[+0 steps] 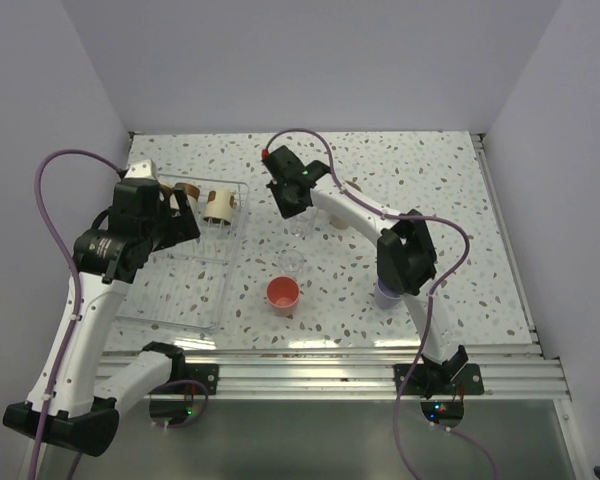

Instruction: Load the cups into the dish rack

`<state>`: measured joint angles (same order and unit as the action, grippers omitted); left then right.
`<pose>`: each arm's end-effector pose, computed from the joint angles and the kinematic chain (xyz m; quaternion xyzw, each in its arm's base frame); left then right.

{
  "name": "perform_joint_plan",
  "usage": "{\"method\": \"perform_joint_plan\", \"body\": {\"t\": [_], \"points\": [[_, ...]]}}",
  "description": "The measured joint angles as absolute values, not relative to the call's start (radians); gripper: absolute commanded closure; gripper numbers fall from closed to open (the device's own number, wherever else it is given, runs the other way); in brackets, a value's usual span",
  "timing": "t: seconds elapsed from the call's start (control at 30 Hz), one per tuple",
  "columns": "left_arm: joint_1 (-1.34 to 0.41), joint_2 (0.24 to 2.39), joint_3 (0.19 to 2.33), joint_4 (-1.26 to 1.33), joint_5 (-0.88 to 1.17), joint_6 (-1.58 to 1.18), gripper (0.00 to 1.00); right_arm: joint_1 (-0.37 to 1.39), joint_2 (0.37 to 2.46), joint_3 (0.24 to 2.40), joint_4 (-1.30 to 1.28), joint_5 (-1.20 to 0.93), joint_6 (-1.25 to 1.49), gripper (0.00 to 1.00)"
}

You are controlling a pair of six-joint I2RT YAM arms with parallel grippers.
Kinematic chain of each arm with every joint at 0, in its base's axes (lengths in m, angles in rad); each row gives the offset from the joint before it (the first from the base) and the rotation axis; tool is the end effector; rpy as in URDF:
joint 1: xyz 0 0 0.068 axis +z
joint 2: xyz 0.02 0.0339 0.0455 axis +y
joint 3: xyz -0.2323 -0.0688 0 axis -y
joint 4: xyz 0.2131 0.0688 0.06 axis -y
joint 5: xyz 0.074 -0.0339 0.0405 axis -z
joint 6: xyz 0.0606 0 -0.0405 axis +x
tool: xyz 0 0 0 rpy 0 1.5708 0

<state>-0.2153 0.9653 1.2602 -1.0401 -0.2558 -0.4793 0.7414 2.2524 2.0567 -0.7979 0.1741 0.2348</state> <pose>0.1710 -0.0217 0.3339 -0.1703 0.8939 -0.0256 0.4139 0.3464 0.3029 0.1993 -0.2154 0.9307 0.0593 0.2895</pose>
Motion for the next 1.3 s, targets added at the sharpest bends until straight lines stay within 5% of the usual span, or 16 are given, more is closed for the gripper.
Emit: {"method": "perform_joint_plan", "body": {"t": [0.23, 0.5, 0.8, 1.03, 1.3], "points": [[-0.215, 1.034, 1.348, -1.036, -0.241, -0.479, 0.00, 0.741, 2.200, 2.136, -0.857, 0.170, 0.255, 1.00], [-0.214, 1.050, 1.383, -0.889, -0.059, -0.488, 0.00, 0.720, 1.872, 2.130, -0.841, 0.064, 0.369, 1.00], [-0.160, 0.957, 1.154, -0.378, 0.396, -0.650, 0.00, 0.479, 1.446, 1.691, -0.327, -0.317, 0.833, 1.00], [-0.047, 0.939, 0.884, 0.291, 0.706, -1.036, 0.00, 0.473, 1.448, 1.527, 0.106, -0.474, 1.244, 1.00], [-0.045, 0.980, 0.879, 0.605, 0.809, -1.195, 0.00, 0.489, 1.488, 1.467, 0.384, -0.518, 1.508, 1.00]]}}
